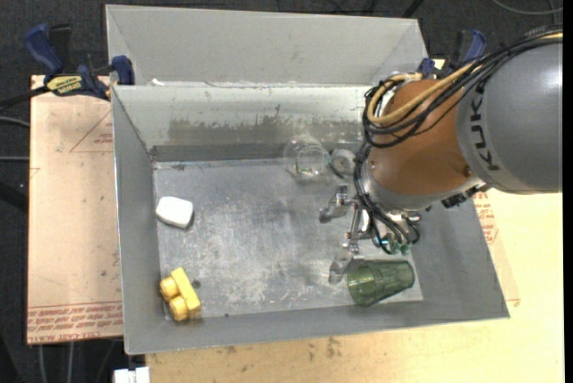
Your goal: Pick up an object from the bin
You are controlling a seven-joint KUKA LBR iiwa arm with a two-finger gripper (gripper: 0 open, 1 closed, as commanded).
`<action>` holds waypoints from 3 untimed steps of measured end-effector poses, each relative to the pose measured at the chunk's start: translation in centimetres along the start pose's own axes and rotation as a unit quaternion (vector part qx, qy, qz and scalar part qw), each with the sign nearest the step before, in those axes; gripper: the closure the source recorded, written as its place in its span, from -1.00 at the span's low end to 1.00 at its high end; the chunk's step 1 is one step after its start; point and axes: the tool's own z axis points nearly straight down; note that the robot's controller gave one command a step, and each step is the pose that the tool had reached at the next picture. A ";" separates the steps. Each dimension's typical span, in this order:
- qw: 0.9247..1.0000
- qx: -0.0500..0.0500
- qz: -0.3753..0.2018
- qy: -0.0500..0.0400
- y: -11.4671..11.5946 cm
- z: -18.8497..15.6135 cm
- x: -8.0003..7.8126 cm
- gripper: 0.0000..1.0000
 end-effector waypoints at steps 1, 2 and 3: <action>1.000 0.000 0.000 -0.004 0.0 -0.4 -0.2 -1.00; 0.999 0.000 -0.038 -0.007 -3.0 2.9 0.5 -1.00; 0.990 0.001 -0.143 -0.008 -4.3 5.2 1.9 -1.00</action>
Offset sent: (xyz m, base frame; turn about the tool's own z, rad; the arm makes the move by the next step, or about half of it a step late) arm -0.0159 -0.0674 -0.0668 -0.1441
